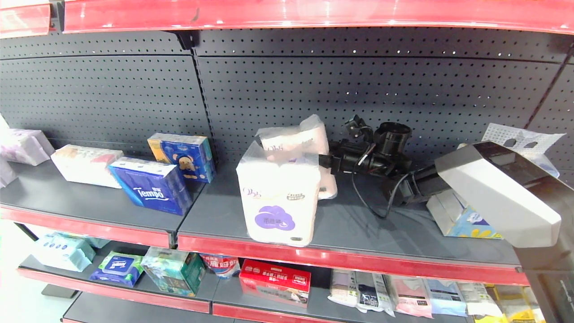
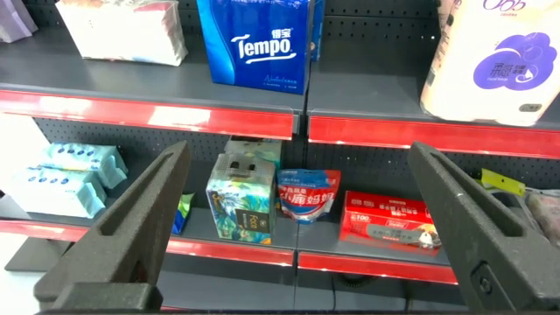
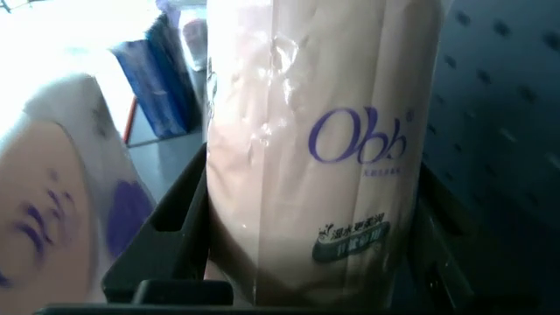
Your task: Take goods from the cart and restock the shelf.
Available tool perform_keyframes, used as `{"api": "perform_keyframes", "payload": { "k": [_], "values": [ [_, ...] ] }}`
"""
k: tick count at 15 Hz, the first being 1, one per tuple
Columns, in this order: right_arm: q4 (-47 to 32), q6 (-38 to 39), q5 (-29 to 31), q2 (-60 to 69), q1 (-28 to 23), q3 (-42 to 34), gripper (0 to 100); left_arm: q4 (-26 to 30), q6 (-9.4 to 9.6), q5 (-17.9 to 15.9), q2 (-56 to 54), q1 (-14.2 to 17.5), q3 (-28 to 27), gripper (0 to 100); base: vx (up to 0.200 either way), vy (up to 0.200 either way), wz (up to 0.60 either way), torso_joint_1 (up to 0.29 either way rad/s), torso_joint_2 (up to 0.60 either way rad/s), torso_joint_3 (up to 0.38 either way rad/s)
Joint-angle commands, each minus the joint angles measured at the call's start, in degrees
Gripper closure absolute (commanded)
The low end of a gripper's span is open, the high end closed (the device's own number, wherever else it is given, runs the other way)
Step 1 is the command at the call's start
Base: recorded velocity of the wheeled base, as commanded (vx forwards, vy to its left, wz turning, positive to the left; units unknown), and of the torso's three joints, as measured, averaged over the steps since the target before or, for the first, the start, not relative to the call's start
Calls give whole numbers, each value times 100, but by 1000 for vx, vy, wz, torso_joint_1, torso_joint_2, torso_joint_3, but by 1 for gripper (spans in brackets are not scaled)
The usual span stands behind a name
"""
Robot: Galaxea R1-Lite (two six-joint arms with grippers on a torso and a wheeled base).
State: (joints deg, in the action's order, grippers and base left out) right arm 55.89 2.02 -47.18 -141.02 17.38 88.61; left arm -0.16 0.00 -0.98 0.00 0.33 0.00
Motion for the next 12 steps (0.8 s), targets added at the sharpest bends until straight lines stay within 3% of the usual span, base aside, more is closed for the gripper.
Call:
{"api": "perform_keyframes", "payload": {
  "k": [1,9,12],
  "values": [
    [-26,-18,-2,-4,-77,-55,100,-2,0,1,0,2,0,0,0,0,0,0,0,0],
    [-35,-238,-529,-22,-306,-213,100,-2,0,1,0,2,0,0,0,0,0,0,0,0],
    [-35,-659,-960,-57,-332,-222,100,-2,0,1,0,2,0,0,0,0,0,0,0,0]
  ]
}}
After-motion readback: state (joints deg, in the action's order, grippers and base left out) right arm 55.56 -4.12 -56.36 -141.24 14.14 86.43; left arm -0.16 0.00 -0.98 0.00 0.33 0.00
